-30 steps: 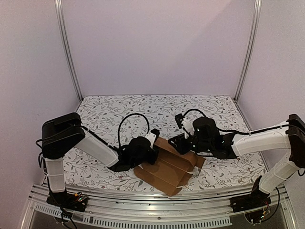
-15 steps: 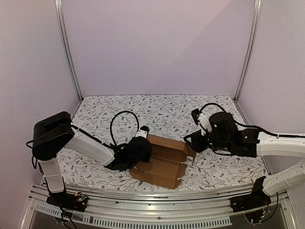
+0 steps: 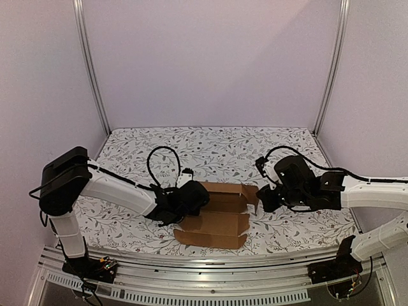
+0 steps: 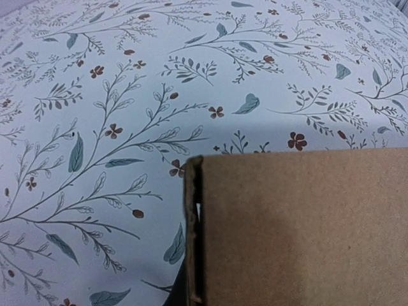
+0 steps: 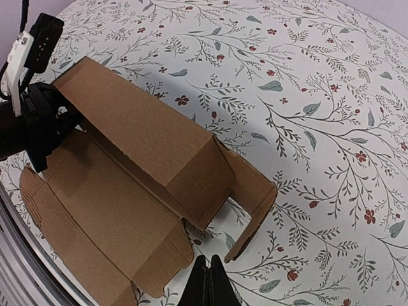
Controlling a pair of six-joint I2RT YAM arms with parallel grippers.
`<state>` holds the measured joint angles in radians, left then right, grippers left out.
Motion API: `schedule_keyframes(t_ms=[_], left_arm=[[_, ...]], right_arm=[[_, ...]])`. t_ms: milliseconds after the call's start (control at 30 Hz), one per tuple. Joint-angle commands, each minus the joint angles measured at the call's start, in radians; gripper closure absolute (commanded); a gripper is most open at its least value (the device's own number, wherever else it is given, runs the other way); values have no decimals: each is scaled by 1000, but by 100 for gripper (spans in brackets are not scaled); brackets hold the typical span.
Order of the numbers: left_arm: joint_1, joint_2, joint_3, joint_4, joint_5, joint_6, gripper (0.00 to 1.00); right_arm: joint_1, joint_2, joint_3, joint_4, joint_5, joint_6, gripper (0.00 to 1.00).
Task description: Fold the paper box
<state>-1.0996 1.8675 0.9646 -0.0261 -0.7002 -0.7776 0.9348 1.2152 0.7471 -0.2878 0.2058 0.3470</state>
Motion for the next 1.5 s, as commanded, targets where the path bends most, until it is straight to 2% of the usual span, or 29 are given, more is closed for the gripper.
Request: schedule_keyframes(t_ms=[0,200,600,900,1033,1167,1467], left_arm=[[-24,20,14,-118,31,-125,100],[-45,25,-4,-127,32,-188,100],[-79,32,-1,-135,34,-220,100],[-82,32,2,-123,56,-229,100],[-82,25,1,-114,68,-236,100],[-78,16,-14,-90,90,-242,100],[-35,-36,-76,9,169,-248,100]], right_arm=[[-5,45,33,1,12,16,100],[-4,101,43,70,33,36,100],[-5,233,64,165,89,62,100],[0,283,-3,338,-35,141,100],[10,300,-3,351,-41,155,100],[15,256,-18,337,-24,150,100],[30,32,-90,236,-77,98,100]])
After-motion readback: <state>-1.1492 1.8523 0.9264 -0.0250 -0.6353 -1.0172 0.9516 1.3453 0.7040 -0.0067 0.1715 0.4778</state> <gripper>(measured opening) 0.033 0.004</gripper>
